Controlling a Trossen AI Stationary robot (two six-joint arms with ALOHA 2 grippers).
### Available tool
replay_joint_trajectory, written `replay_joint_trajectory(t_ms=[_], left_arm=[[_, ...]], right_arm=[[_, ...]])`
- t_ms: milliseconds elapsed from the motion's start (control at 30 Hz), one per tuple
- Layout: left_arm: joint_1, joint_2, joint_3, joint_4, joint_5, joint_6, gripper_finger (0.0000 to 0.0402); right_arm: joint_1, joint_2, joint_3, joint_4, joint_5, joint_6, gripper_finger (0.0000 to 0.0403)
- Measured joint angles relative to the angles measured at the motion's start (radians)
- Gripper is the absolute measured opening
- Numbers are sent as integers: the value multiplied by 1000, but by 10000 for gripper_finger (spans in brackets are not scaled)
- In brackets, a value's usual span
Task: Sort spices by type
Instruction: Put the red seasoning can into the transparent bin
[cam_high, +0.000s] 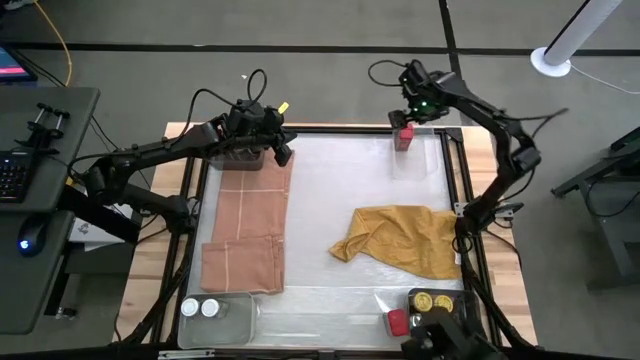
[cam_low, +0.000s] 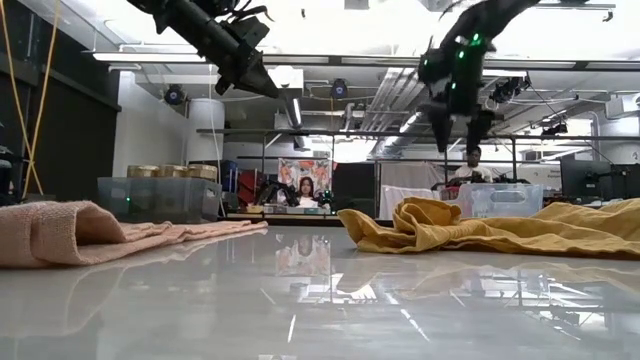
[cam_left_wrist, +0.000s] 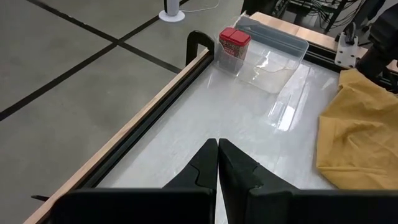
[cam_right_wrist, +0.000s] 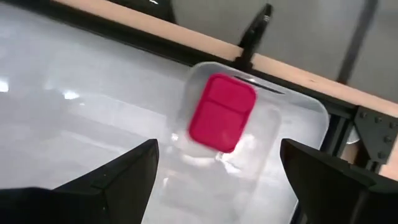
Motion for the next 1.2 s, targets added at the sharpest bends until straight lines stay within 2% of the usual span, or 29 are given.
replay_joint_trajectory(t_ms=[167,367,533,633,767,900,1033,1200], left_arm=[[0,0,0,0,0,2,0],[0,0,0,0,0,0,0],[0,0,0,-1,0,-13,0],[0,0,0,-1,0,-53,0],[-5,0,0,-3,0,-187,0],[-30,0,0,-27,0,-318,0],[-79,0,0,-74,0,-332,0],[-136,0,0,-96,-2,-219,0]], right_arm=[[52,-108,-1,-21,-16,9,332],[199,-201,-2,-88,-43,102,332],[387,-221,-2,-165,-201,53,332],[519,-216,-3,-214,-284,-28,332],[693,-210,-4,-240,-365,-144,332],[862,-210,-4,-201,-397,-175,332],[1041,-210,-4,-203,-398,-84,332],[1287,-195,-4,-130,-387,193,331]])
